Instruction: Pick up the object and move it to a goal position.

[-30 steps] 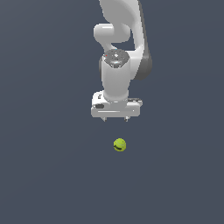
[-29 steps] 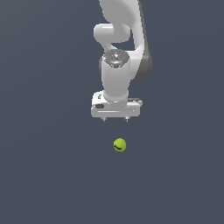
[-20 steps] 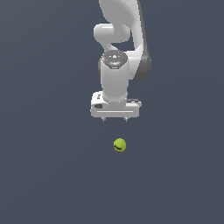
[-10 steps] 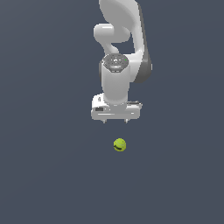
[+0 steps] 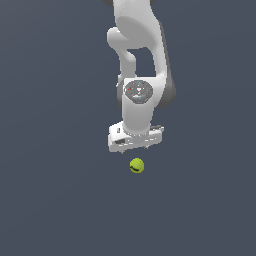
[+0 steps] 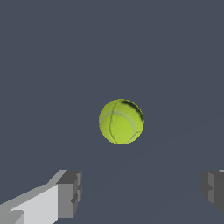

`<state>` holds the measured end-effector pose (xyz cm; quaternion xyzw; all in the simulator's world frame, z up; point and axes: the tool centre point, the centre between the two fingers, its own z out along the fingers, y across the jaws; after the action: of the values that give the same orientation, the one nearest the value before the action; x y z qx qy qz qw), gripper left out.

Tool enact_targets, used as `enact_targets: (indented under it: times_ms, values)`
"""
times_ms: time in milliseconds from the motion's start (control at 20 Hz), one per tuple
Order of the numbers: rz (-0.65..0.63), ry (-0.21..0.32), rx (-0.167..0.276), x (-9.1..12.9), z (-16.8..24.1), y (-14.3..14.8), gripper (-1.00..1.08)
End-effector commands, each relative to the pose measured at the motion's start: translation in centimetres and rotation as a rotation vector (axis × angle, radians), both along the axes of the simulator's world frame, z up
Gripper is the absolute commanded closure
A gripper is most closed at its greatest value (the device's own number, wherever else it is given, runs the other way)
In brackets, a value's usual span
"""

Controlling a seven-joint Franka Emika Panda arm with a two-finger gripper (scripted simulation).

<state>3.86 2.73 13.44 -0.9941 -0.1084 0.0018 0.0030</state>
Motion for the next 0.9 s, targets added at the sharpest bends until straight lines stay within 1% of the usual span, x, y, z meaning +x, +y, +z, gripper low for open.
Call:
enact_targets:
  times_ms: [0, 200, 400, 600, 850]
  values:
    - [0.067, -0.001, -0.003, 0.9, -1.2, 0.4, -0.92]
    - [0.15, -0.003, -0.005, 1.9, -2.7, 0.9, -0.92]
    - [0.205, -0.004, -0.005, 2.6, -3.7, 1.2, -0.92]
    - [0.232, -0.005, -0.005, 2.9, -4.2, 1.3, -0.92]
    - [0.231, -0.004, -0.005, 2.9, -4.4, 1.3, -0.92]
